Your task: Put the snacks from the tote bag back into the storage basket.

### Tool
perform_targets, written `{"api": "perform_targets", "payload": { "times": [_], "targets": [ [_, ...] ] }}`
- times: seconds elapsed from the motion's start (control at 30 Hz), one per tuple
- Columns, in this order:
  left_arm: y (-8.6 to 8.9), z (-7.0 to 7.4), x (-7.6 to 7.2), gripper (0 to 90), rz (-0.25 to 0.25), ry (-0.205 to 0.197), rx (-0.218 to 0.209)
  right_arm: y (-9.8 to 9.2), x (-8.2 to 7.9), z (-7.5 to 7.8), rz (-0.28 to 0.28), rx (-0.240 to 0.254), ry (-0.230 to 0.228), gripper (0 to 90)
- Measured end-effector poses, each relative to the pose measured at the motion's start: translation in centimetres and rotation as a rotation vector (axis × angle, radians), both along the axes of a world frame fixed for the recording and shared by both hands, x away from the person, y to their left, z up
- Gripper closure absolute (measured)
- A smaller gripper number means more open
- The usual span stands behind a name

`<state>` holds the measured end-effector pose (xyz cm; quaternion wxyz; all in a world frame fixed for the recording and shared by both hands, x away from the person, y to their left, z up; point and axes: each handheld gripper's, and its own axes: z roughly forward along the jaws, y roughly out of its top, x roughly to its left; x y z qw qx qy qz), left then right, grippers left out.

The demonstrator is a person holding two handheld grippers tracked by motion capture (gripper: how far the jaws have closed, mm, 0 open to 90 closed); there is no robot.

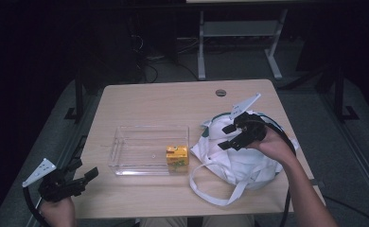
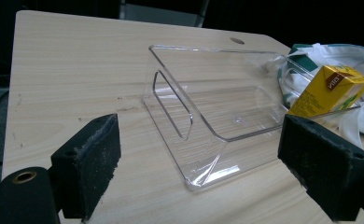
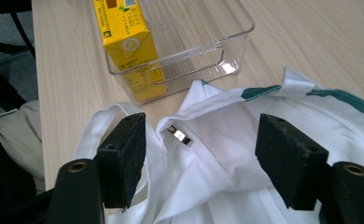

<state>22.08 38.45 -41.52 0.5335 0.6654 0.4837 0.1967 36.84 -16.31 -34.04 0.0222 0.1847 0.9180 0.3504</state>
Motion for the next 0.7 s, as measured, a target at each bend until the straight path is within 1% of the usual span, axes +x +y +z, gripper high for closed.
{"api": "perform_targets", "payload": {
  "times": [0.17, 0.2, 0.23, 0.27, 0.53, 0.6, 0.7],
  "targets": [
    [0.0, 0.0, 0.0, 12.7, -0.001, 0.003, 0.0, -0.8, -0.1, -0.1, -0.012, 0.008, -0.005, 33.0],
    [0.0, 0.0, 0.0, 12.6, -0.001, 0.002, 0.001, -0.9, -0.2, -0.1, -0.022, 0.014, 0.01, 33.0],
    [0.0, 0.0, 0.0, 12.7, 0.001, 0.001, 0.001, -1.1, -0.1, -0.2, -0.013, 0.007, -0.009, 32.9],
    [0.0, 0.0, 0.0, 12.6, 0.001, 0.001, 0.002, -1.2, -0.3, -0.1, -0.028, 0.011, 0.006, 33.0],
    [0.0, 0.0, 0.0, 12.7, -0.002, 0.002, 0.0, -2.3, -0.5, -0.3, -0.045, 0.008, 0.002, 33.3],
    [0.0, 0.0, 0.0, 12.6, -0.002, 0.001, 0.0, -2.6, -0.6, -0.4, -0.05, 0.012, 0.005, 33.3],
    [-0.1, 0.0, 0.0, 12.7, -0.002, 0.002, 0.0, -3.0, -0.7, -0.7, -0.058, 0.006, 0.005, 33.4]
  ]
}}
